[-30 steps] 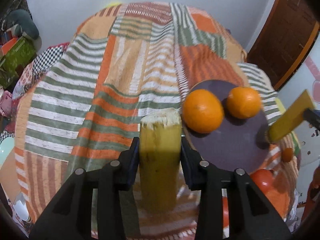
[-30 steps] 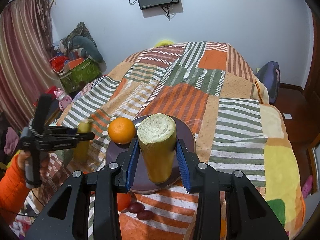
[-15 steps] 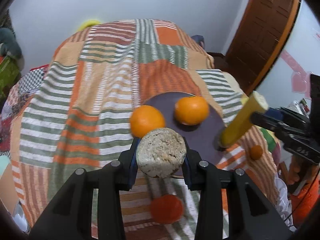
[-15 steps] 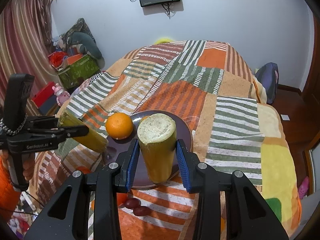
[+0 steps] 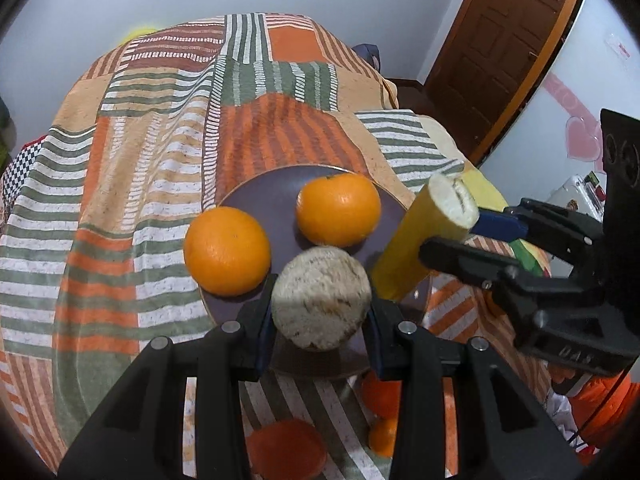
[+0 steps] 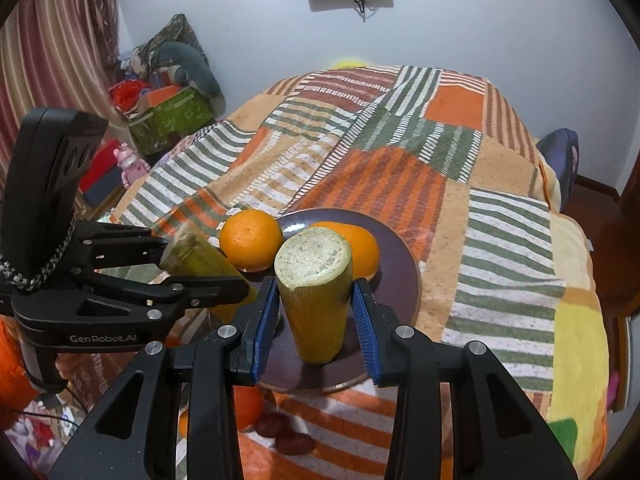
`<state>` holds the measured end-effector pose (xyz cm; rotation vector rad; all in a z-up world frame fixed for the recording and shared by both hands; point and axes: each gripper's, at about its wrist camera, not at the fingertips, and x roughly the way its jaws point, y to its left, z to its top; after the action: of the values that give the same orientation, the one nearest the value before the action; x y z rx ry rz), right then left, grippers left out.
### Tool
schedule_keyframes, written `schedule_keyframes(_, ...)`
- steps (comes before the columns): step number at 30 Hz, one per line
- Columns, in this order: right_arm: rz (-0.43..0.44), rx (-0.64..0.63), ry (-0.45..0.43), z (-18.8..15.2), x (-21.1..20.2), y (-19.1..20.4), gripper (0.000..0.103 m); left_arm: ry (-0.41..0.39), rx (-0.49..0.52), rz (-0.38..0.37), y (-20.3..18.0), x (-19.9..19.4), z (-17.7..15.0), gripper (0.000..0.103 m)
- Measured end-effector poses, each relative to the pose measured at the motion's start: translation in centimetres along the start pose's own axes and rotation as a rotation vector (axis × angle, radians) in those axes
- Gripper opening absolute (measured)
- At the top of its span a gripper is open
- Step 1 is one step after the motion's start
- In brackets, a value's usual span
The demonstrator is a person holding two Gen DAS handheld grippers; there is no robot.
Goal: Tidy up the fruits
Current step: 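Lower both held yellow cobs onto the purple plate beside the oranges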
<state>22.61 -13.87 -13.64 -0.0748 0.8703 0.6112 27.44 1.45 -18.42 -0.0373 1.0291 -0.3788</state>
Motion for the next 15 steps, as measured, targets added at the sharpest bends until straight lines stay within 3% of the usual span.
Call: schedule_keyframes(15,0.014,-0.026,-0.016,1.2,1.7,0.5,0.034,-0.032,-0.049,0.039,1.5,1.9,2.6,0.039)
